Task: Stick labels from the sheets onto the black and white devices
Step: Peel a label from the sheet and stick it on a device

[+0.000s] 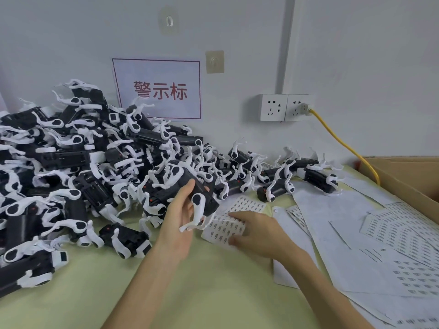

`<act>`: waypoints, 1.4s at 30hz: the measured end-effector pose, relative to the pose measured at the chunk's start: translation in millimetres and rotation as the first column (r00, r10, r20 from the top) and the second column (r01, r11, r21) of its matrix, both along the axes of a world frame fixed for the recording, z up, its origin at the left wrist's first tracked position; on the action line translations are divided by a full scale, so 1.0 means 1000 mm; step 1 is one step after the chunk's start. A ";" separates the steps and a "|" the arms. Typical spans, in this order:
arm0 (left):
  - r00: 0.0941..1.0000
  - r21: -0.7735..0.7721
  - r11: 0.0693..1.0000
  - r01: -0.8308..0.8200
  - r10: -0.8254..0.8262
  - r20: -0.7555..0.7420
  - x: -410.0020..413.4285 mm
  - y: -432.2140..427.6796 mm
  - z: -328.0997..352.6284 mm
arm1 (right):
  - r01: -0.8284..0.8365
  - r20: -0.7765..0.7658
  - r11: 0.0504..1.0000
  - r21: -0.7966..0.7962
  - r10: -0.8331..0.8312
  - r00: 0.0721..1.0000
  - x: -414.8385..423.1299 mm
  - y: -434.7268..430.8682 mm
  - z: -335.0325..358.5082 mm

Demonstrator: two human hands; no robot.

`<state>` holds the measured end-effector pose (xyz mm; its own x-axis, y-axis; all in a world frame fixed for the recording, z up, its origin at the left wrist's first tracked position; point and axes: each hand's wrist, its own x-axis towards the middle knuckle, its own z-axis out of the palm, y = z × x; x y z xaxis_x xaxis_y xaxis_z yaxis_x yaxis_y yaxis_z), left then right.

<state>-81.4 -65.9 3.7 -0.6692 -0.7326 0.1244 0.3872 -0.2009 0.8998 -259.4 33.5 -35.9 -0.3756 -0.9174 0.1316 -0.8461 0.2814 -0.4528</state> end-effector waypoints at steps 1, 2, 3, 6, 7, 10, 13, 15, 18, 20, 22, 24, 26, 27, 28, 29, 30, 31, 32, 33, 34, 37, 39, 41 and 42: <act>0.999 0.005 0.999 0.033 -0.033 -0.015 -0.001 -0.001 -0.001 | 0.036 0.040 0.998 -0.048 -0.034 0.999 0.000 0.001 0.002; 0.998 0.007 0.999 0.051 -0.051 -0.025 -0.002 -0.002 -0.004 | 0.075 0.086 0.991 -0.115 -0.065 0.994 -0.001 0.002 0.005; 0.998 0.006 0.998 0.058 -0.058 -0.025 -0.003 -0.001 -0.005 | 0.113 0.132 0.973 -0.202 -0.088 0.987 -0.003 0.004 0.008; 0.999 0.063 0.998 0.030 -0.027 -0.039 -0.002 0.000 -0.005 | 0.207 0.286 0.867 -0.453 -0.079 0.955 -0.010 0.011 0.018; 0.999 0.097 0.995 0.031 -0.027 -0.041 -0.001 0.000 -0.004 | 0.222 0.328 0.838 -0.499 -0.054 0.943 -0.011 0.013 0.022; 0.991 0.134 0.982 0.129 -0.123 -0.048 0.000 0.004 0.001 | 0.204 0.386 0.813 -0.545 0.027 0.922 -0.010 0.017 0.028; 0.980 0.142 0.970 0.197 -0.197 -0.017 0.001 0.007 0.004 | 0.132 0.324 0.838 -0.530 0.056 0.945 -0.007 0.018 0.028; 0.978 0.152 0.967 0.204 -0.208 0.011 0.000 0.009 0.004 | 0.075 0.239 0.883 -0.464 0.043 0.970 -0.005 0.016 0.026; 0.988 0.169 0.976 0.139 -0.148 0.041 -0.002 0.013 0.004 | 0.014 0.111 0.928 -0.372 0.029 0.993 0.003 0.015 0.022; 0.990 0.175 0.978 0.115 -0.126 0.057 -0.003 0.015 0.003 | -0.007 0.046 0.942 -0.335 0.024 0.999 0.009 0.014 0.022; 0.991 0.203 0.973 0.113 -0.125 0.050 -0.002 0.016 0.005 | -0.002 0.013 0.952 -0.308 0.007 1.000 0.014 0.014 0.024; 0.991 0.209 0.973 0.102 -0.117 0.059 -0.002 0.016 0.005 | 0.016 0.029 0.943 -0.332 -0.007 1.000 0.020 0.012 0.025; 0.989 0.200 0.973 0.112 -0.129 0.072 -0.003 0.018 0.005 | 0.049 0.055 0.910 -0.413 -0.029 0.998 0.026 0.010 0.024; 0.989 0.200 0.974 0.109 -0.126 0.078 -0.003 0.021 0.006 | 0.066 0.068 0.881 -0.468 -0.039 0.997 0.028 0.009 0.024; 0.990 0.195 0.976 0.099 -0.116 0.077 -0.004 0.022 0.005 | 0.073 0.066 0.846 -0.527 -0.045 0.997 0.030 0.009 0.024; 0.992 0.192 0.978 0.086 -0.102 0.071 -0.005 0.023 0.005 | 0.063 0.045 0.812 -0.581 -0.045 0.998 0.029 0.009 0.023; 0.994 0.187 0.979 0.079 -0.092 0.060 -0.006 0.024 0.004 | 0.044 0.022 0.782 -0.622 -0.039 0.999 0.029 0.009 0.022; 0.995 0.186 0.980 0.074 -0.086 0.052 -0.007 0.026 0.004 | 0.028 0.011 0.763 -0.645 -0.027 1.000 0.028 0.009 0.022; 0.996 0.185 0.980 0.069 -0.079 0.048 -0.008 0.027 0.004 | 0.020 0.012 0.756 -0.654 -0.016 1.000 0.028 0.009 0.021; 0.997 0.189 0.981 0.053 -0.063 0.049 -0.010 0.029 0.005 | 0.022 0.022 0.754 -0.657 -0.010 1.000 0.029 0.008 0.020; 0.998 0.190 0.981 0.028 -0.038 0.054 -0.012 0.029 0.004 | 0.031 0.037 0.754 -0.656 -0.009 0.999 0.030 0.008 0.020; 1.000 0.230 0.973 -0.009 0.003 0.028 -0.015 0.033 0.003 | 0.060 0.096 0.765 -0.641 0.002 0.995 0.030 0.008 0.017; 1.000 0.251 0.968 -0.025 0.025 0.007 -0.015 0.032 0.002 | 0.067 0.112 0.782 -0.620 0.003 0.994 0.029 0.007 0.016; 0.998 0.229 0.972 -0.058 0.052 0.033 -0.015 0.030 0.000 | 0.075 0.101 0.777 -0.626 -0.014 0.995 0.030 0.007 0.016; 0.996 0.202 0.976 -0.079 0.068 0.059 -0.015 0.029 -0.002 | 0.079 0.100 0.766 -0.638 -0.020 0.995 0.032 0.007 0.017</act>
